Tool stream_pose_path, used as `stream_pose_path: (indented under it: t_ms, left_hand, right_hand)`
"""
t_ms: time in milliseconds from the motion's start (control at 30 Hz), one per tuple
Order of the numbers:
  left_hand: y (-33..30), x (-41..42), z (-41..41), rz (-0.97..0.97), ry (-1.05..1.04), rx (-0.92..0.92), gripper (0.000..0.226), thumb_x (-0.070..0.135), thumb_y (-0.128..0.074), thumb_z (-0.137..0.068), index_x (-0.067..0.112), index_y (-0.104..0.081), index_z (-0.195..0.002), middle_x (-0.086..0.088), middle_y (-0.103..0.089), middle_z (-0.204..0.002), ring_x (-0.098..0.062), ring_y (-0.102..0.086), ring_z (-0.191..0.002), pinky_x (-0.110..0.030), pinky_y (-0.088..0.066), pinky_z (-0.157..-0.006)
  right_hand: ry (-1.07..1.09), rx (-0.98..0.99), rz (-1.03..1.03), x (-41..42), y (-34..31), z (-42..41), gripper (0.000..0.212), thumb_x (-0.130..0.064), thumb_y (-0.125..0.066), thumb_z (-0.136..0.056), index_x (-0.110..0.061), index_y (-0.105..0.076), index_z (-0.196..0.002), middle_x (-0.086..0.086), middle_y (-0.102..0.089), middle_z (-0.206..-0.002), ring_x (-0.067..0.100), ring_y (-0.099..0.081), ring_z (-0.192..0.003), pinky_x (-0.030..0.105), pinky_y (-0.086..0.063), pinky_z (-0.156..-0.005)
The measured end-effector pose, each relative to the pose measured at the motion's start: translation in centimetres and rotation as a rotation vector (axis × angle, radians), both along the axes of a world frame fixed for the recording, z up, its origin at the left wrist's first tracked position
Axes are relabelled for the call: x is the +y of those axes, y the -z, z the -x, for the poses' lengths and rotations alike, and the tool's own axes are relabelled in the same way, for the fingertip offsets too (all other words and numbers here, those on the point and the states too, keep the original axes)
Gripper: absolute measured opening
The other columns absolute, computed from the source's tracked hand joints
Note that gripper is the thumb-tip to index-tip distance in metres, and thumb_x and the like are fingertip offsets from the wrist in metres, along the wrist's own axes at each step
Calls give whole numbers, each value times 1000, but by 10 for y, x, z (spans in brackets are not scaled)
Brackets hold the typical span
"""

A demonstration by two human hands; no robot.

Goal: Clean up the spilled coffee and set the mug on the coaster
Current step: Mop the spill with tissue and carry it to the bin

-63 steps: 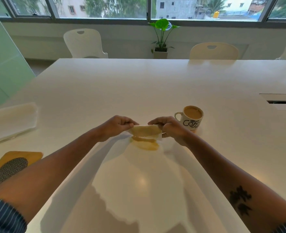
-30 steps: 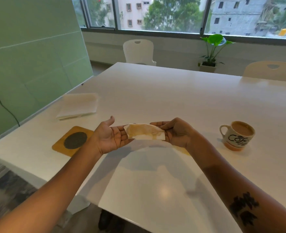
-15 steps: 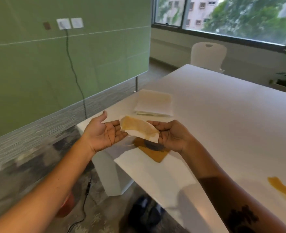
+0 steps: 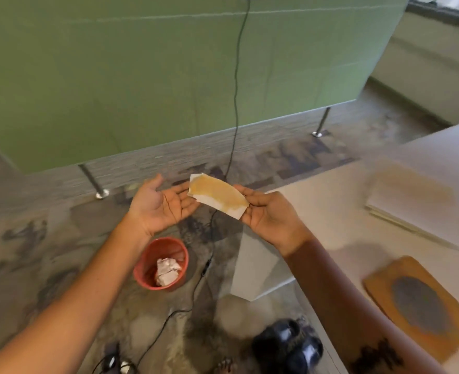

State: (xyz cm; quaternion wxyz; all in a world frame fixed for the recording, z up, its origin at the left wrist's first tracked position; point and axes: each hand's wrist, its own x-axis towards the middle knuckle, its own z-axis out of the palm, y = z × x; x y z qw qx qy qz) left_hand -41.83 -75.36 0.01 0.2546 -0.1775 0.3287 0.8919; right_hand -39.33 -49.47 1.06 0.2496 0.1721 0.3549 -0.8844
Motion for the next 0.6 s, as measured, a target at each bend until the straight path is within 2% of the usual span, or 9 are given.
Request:
stream_pose_path:
  t_ms: [100,167,233,333,400,433,500,600]
  left_hand:
    - [30,-48,8,22,-141,-62,86,67,-24,-103,-6,-53,-140,-26,-70,-127,-39,-75,-105,-54,-60,-86]
    - [54,-77,10,37,-235,-118,90,69,-23,-102,-7,-49,-144,-28,-64,-137,-41,-70,-115,-56,-58,-93]
    - [80,-105,10,37,-344,-181,92,70,-25,-102,-7,-43,-148,-31,-57,-144,-46,-61,-124,-59,-52,-104]
    - [123,-143,2,59,-466,-239,89,71,-24,-102,-1,-34,-154,-31,-61,-137,-45,-57,-130,-57,-37,-119]
    - [155,-167,-10,71,-516,-255,87,72,-20,-101,4,-33,-155,-29,-64,-137,-42,-60,-130,-55,-35,-120]
    - [168,-175,-17,73,-533,-262,87,72,-20,-101,5,-35,-155,-28,-65,-136,-41,-61,-129,-54,-38,-118]
    - [190,-189,-30,98,-558,-281,87,72,-20,-101,6,-37,-154,-25,-66,-137,-40,-63,-127,-54,-44,-111]
    - [212,-201,-47,150,-586,-307,83,71,-21,-101,7,-43,-150,-23,-68,-135,-37,-65,-124,-51,-51,-99]
  right_hand:
    - [-95,-15,-20,-48,27,31,43,4,-31,-108,10,-51,-146,28,-60,-147,40,-57,-139,48,-51,-111]
    - [-152,-49,-58,-82,49,50,38,4,-32,-108,6,-60,-133,24,-73,-128,37,-70,-120,45,-62,-96]
    - [-181,-111,-84,-114,76,67,36,4,-31,-108,3,-62,-125,22,-78,-113,35,-73,-108,45,-63,-88]
    - [-226,-187,-118,-156,120,86,38,6,-27,-106,2,-62,-120,20,-81,-103,33,-79,-98,43,-65,-79]
    - [-257,-230,-167,-184,150,96,38,7,-27,-104,1,-62,-117,20,-82,-95,31,-82,-85,40,-67,-66]
    - [-268,-244,-185,-195,164,100,38,7,-27,-104,2,-62,-118,20,-82,-93,31,-82,-83,39,-66,-64]
    - [-283,-272,-227,-218,194,107,40,5,-28,-106,6,-59,-131,23,-80,-98,34,-79,-93,44,-63,-72]
    - [-301,-325,-345,-242,238,110,40,-6,-30,-112,8,-49,-144,25,-69,-122,41,-66,-119,50,-57,-89]
